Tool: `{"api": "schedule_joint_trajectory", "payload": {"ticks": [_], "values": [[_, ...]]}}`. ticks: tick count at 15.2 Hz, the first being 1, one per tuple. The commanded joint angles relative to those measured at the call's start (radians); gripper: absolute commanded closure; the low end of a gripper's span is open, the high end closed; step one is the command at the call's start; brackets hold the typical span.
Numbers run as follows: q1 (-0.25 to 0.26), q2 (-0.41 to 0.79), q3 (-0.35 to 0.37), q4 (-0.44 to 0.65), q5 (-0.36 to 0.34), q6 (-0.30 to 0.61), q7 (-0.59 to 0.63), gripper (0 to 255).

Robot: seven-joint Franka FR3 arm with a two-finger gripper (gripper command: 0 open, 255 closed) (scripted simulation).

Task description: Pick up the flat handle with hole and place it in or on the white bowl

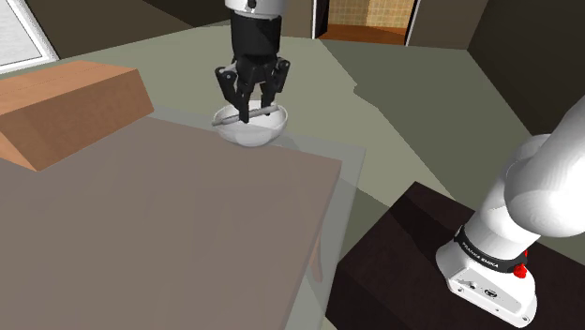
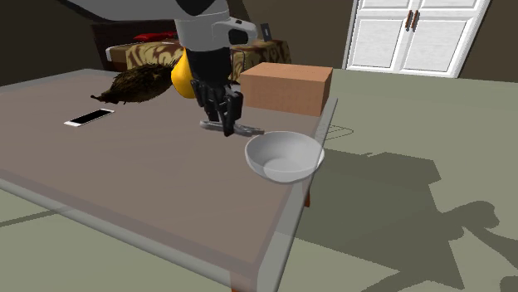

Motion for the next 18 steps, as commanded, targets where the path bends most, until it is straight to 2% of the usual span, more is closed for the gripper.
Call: {"api": "schedule_joint_trajectory", "payload": {"ticks": [1,7,18], "values": [[-0.018,0.02,-0.022,0.02,-0.007,-0.002,-0.039,255],[-0.082,0.111,-0.091,0.121,-0.034,-0.022,-0.167,255],[-0.083,0.108,-0.09,-0.03,-0.033,0.126,-0.167,255]]}}
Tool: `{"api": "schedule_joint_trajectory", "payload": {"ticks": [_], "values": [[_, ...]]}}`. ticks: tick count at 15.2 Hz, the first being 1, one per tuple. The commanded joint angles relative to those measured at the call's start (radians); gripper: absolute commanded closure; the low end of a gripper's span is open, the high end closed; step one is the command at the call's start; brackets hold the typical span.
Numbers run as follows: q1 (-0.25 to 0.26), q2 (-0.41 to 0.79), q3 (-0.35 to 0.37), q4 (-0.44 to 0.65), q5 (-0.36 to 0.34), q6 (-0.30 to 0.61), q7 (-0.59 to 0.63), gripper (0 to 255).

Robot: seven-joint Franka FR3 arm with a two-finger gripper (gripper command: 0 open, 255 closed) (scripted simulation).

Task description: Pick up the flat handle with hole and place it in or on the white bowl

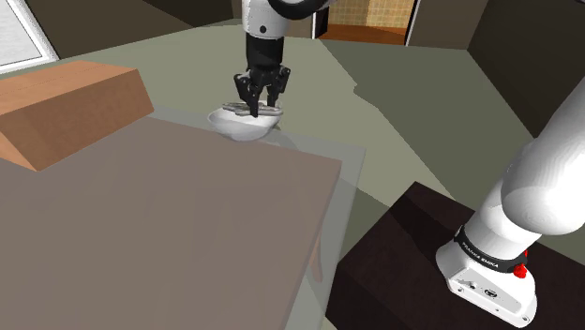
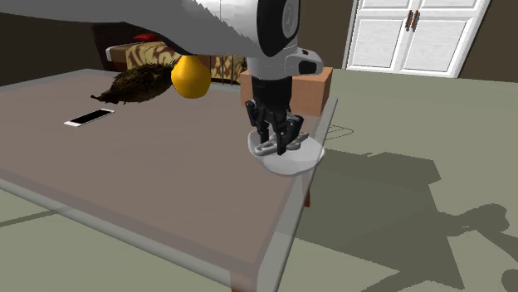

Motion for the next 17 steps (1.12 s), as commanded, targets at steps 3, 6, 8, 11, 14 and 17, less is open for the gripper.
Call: {"api": "schedule_joint_trajectory", "payload": {"ticks": [3,6,8,11,14,17], "values": [[-0.002,0.008,0.0,-0.05,-0.004,0.059,0.002,255],[-0.002,0.009,0.001,-0.058,-0.004,0.068,0.003,255],[-0.003,0.009,0.001,-0.058,-0.004,0.068,0.003,255],[-0.003,0.009,0.002,-0.058,-0.004,0.068,0.003,255],[-0.003,0.006,0.002,-0.059,-0.003,0.068,0.002,0],[-0.003,0.006,0.002,-0.06,-0.003,0.068,0.002,0]]}}
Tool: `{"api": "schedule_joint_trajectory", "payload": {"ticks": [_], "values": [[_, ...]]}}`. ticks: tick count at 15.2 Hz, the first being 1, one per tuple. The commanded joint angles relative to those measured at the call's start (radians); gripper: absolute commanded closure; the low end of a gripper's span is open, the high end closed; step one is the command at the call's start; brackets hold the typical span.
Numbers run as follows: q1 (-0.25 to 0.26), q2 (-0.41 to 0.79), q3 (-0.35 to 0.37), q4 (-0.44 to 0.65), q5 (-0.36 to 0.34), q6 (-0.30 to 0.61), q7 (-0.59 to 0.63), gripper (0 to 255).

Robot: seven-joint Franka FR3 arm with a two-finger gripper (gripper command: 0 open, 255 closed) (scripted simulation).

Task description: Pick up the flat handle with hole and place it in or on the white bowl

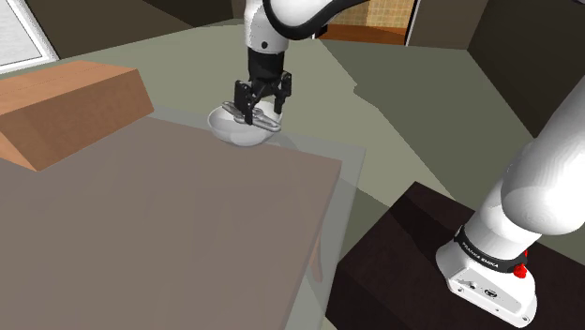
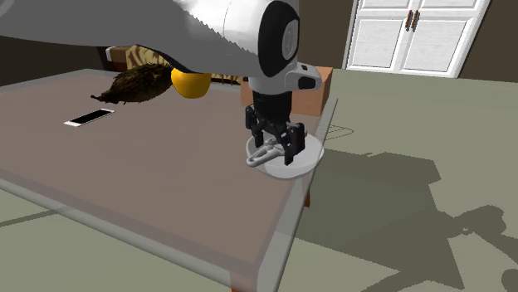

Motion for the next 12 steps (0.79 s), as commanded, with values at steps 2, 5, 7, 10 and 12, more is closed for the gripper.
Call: {"api": "schedule_joint_trajectory", "payload": {"ticks": [2,5,7,10,12], "values": [[-0.001,-0.007,-0.001,0.025,0.003,-0.031,-0.003,0],[-0.003,-0.027,-0.004,0.096,0.012,-0.121,-0.009,0],[-0.003,-0.027,-0.004,0.096,0.012,-0.121,-0.009,0],[-0.003,-0.027,-0.004,0.096,0.012,-0.121,-0.009,0],[-0.003,-0.027,-0.004,0.096,0.012,-0.121,-0.009,0]]}}
